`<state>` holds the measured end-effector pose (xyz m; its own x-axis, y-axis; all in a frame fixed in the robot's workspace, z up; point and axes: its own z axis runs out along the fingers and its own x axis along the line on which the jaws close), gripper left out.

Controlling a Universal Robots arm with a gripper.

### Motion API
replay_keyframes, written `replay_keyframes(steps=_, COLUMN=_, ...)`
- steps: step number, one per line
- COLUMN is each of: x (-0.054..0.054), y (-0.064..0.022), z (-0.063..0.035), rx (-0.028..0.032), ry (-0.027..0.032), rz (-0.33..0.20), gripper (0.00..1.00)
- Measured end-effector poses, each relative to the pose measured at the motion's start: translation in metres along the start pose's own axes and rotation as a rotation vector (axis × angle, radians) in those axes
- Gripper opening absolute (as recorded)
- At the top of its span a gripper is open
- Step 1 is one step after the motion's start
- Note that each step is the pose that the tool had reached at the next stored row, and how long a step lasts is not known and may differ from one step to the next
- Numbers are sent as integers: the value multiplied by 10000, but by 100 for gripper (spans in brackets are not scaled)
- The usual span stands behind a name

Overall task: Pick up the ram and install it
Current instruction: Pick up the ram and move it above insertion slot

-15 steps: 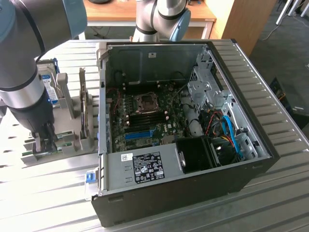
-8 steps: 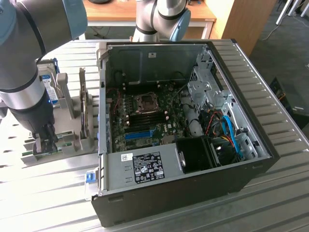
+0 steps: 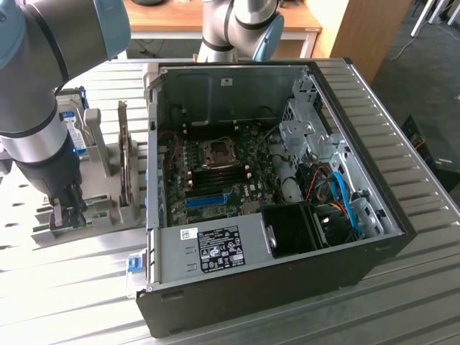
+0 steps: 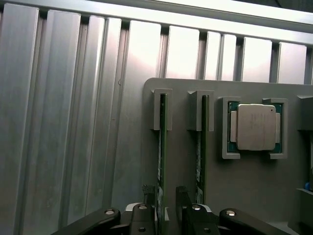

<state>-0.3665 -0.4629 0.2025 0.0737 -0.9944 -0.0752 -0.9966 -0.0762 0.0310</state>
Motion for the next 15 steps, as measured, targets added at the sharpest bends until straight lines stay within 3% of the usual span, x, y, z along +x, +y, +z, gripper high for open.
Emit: replay_keyframes(steps=15, x=-2, y=-2, z=33, rx=0, ry=0, rz=-1, gripper=31)
